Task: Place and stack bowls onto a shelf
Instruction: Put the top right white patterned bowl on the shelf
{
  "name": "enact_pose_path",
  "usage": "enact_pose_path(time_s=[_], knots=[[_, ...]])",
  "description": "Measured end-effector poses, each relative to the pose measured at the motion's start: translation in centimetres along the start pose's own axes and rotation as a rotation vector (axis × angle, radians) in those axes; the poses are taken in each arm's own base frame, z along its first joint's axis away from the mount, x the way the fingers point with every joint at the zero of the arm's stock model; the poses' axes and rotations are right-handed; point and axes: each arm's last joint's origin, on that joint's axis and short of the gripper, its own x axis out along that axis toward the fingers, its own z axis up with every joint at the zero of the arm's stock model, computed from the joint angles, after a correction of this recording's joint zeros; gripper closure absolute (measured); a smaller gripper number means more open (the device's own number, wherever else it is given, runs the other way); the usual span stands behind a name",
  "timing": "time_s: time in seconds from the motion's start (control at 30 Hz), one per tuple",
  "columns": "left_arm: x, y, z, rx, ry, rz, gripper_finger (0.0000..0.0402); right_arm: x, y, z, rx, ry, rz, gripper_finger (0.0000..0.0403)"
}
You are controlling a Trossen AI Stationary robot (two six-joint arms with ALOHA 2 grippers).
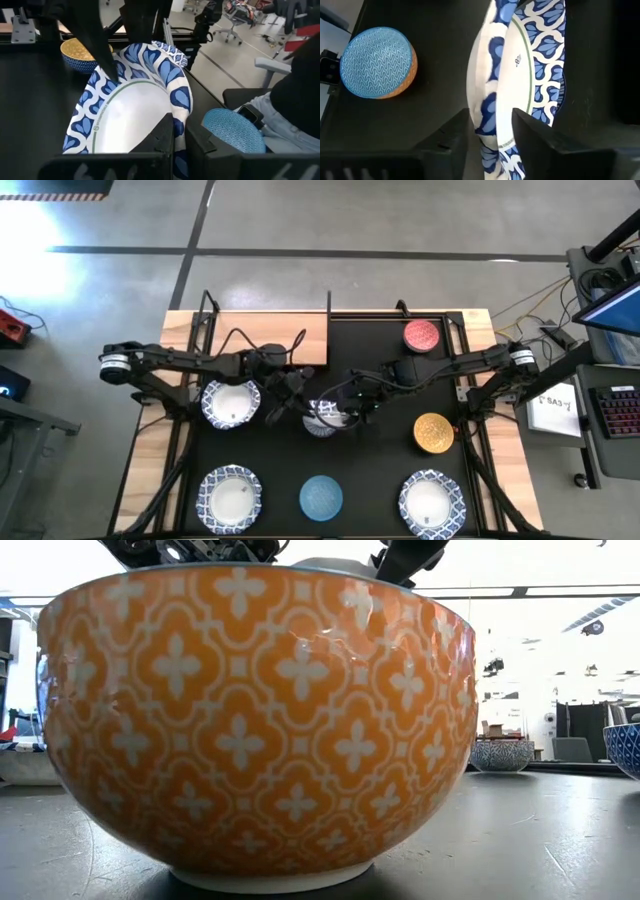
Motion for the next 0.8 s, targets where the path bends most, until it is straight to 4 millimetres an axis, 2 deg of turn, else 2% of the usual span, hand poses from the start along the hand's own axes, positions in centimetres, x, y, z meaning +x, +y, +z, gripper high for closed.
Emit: enact_pose_path(time_s=[0.17,0.47,0.63,0.8], knots=[[0.0,0.0,0.0,-0.001,0.001,0.000,0.0400,-1.6,0.2,-0.4,0.001,0.012,-0.023,0.0225],[0.0,0.1,0.0,0.006,0.005,0.052,0.0400,-6.1,0.1,-1.2,-0.010,-0.036,-0.277,0.0216],[-0.5,0.5,-0.2,0.013,0.044,0.165,0.0399,-7.0,0.2,-1.5,0.040,-0.050,-0.316,0.0216],[-1.2,0.3,0.4,0.015,0.018,0.194,0.0398,-7.1,0.2,-2.0,0.053,0.000,-0.317,0.0216]])
